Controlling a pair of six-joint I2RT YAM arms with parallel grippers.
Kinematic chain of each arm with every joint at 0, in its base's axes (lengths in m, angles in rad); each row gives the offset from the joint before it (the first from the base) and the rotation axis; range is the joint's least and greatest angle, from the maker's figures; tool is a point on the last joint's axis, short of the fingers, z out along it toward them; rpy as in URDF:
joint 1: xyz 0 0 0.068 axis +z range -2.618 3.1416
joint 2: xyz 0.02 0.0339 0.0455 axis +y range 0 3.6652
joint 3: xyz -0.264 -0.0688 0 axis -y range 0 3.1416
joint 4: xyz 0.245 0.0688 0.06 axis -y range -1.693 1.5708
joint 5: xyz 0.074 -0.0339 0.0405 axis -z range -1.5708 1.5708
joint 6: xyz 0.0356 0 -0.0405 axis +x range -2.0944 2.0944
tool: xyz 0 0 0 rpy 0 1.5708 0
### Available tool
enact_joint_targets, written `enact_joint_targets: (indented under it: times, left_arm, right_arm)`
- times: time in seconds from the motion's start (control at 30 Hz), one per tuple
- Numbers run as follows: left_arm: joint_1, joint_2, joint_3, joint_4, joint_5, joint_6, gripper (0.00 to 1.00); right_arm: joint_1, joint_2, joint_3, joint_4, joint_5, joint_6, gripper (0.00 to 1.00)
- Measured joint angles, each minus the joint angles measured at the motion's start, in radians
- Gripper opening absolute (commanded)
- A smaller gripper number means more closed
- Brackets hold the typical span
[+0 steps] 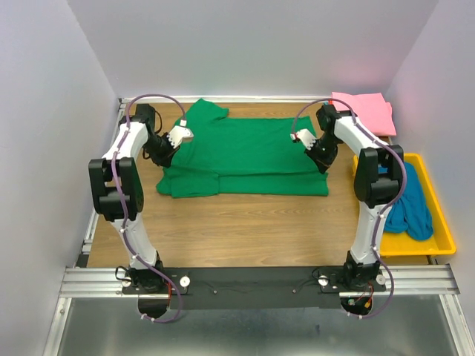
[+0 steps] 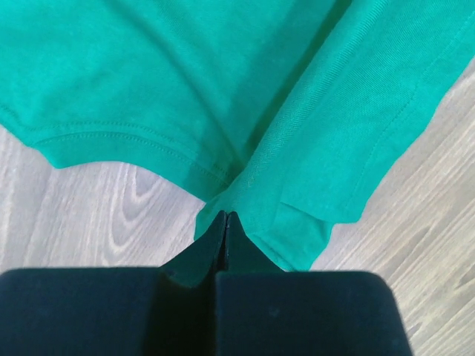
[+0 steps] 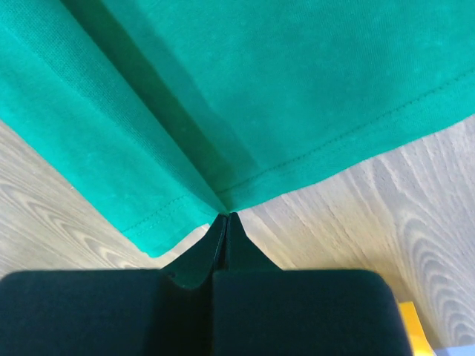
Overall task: Fold and stack the t-shirts
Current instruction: Fold the flattened tshirt in 1/3 of the way
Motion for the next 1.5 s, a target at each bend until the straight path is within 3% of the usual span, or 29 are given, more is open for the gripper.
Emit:
enact_joint_targets:
  times: [0.1,0.17,0.2,0.23,0.27,0.3,0.4,0.53,0.73,0.9,1.17,1.3,1.33,1.4,1.43,1.47,1.5]
  left_arm:
    - [0.0,0.029,0.011,0.004,0.0,-0.009,0.0]
    - [0.0,0.043,0.014,0.011,0.0,-0.016,0.09]
    - [0.0,0.049,0.016,0.015,0.0,-0.019,0.16]
    - [0.0,0.054,0.017,0.021,0.0,-0.026,0.24]
    - [0.0,0.058,0.018,0.025,-0.001,-0.033,0.37]
    - [0.0,0.061,0.02,0.03,-0.002,-0.039,0.4]
    - [0.01,0.061,0.026,0.042,-0.001,-0.054,0.45]
    - [0.058,0.031,0.0,0.046,0.01,-0.055,0.48]
    - [0.159,-0.108,-0.191,0.035,0.046,-0.06,0.48]
    - [0.158,-0.132,-0.318,0.043,0.073,-0.084,0.48]
    - [0.157,-0.121,-0.334,0.089,0.114,-0.127,0.45]
    - [0.157,-0.094,-0.334,0.108,0.116,-0.14,0.35]
    - [0.157,-0.089,-0.334,0.11,0.116,-0.143,0.24]
    - [0.157,-0.083,-0.336,0.114,0.116,-0.141,0.13]
    - [0.158,-0.082,-0.339,0.116,0.116,-0.142,0.03]
    - [0.16,-0.081,-0.341,0.117,0.116,-0.144,0.0]
    - [0.161,-0.081,-0.344,0.118,0.116,-0.147,0.0]
  right_arm:
    - [0.0,0.012,0.0,0.006,0.002,0.0,0.01]
    - [0.0,0.013,0.0,0.01,0.003,0.001,0.1]
    - [0.0,0.013,0.0,0.012,0.004,0.003,0.15]
    - [0.0,0.015,0.0,0.013,0.006,0.007,0.35]
    - [0.0,0.017,0.002,0.014,0.01,0.017,0.45]
    - [0.0,0.018,0.002,0.015,0.017,0.023,0.56]
    - [-0.005,0.017,0.002,0.016,0.025,0.04,0.63]
    - [-0.039,-0.003,-0.018,0.02,0.002,0.102,0.63]
    - [-0.116,-0.114,-0.158,0.008,-0.084,0.24,0.62]
    - [-0.125,-0.122,-0.224,0.015,-0.152,0.347,0.62]
    - [-0.125,-0.106,-0.263,0.059,-0.182,0.435,0.6]
    - [-0.125,-0.082,-0.281,0.081,-0.18,0.46,0.47]
    - [-0.125,-0.08,-0.283,0.084,-0.177,0.463,0.34]
    - [-0.125,-0.08,-0.291,0.096,-0.169,0.475,0.2]
    - [-0.125,-0.08,-0.298,0.103,-0.161,0.476,0.07]
    - [-0.126,-0.08,-0.304,0.106,-0.153,0.478,0.01]
    - [-0.132,-0.08,-0.309,0.109,-0.152,0.479,0.01]
